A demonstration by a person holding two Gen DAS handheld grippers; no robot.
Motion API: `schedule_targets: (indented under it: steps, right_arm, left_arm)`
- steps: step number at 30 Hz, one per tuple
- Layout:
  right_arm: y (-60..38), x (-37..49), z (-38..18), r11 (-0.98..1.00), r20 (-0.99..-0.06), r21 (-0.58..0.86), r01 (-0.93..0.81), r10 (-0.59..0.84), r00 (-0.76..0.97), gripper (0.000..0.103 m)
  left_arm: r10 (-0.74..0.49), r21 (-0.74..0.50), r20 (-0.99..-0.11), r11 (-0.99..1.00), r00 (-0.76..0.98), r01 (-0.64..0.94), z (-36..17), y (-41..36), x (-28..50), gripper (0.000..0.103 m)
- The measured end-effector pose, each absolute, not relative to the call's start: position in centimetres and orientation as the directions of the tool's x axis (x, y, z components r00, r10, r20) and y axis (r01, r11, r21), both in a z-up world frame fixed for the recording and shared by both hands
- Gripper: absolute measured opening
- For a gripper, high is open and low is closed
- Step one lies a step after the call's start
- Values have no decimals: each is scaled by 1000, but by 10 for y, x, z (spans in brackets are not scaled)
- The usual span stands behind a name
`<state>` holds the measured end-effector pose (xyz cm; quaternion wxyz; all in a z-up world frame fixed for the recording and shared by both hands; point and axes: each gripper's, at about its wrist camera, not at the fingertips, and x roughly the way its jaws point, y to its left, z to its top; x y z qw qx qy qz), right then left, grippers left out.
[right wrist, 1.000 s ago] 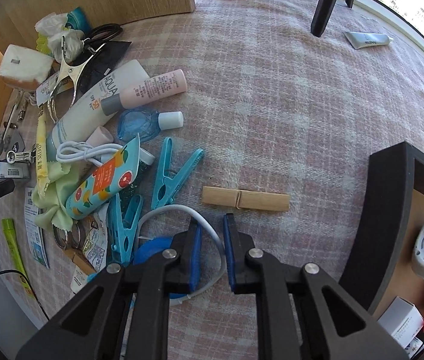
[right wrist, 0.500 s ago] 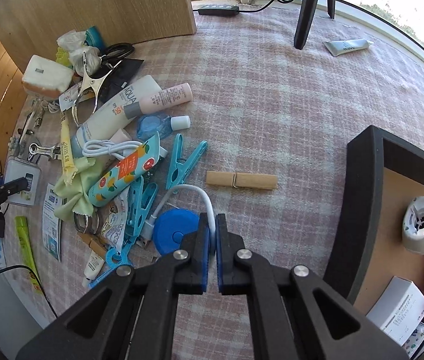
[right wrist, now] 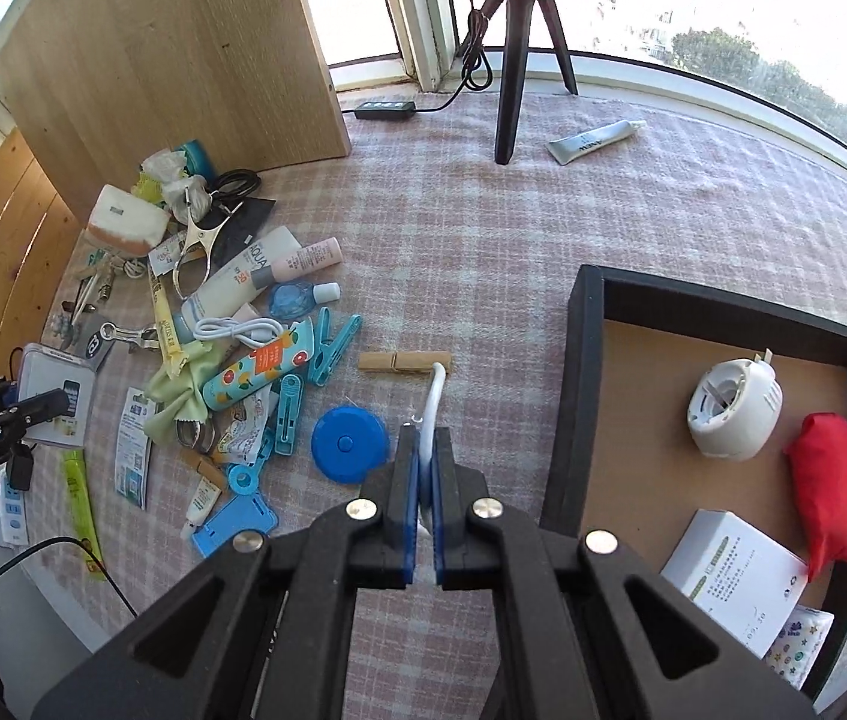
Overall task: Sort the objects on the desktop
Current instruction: 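Grasp the white USB cable with the right gripper while the left gripper grasps the silver power bank, then carry the cable and power bank into the black tray and open both grippers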
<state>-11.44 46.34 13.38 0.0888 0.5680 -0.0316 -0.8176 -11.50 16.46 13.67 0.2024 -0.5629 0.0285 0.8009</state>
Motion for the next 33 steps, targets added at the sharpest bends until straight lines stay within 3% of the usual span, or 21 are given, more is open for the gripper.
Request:
schedule_targets:
  steps: [17,30,31,32,33]
  right_arm:
    - [624,-56,185,-989,-895,107,-104,-50,-442,4]
    - [714,-17,189,-974,-896,77,-215,27,-443,4]
    - [716,-16,189,-975,-896,76,-208,24,-444,4]
    - [718,-16,189,-977,-896,71,-202,27,-443,13]
    - [719,-15,189,-977,-897,53,-206,44,-439,28]
  left_arm:
    - [472,-256,-870,-684,-147,-683,167,416,-50,23]
    - [495,-264,-869,-501,-22,-824,166,548,11,25]
    - [492,-256,-870,-507,-32,-823,167,552,13,36]
    - [487,-243,-872,-516,-48,-821,168,554,13,57]
    - [488,-231,-871,-520,-64,-822,169,555,14,62]
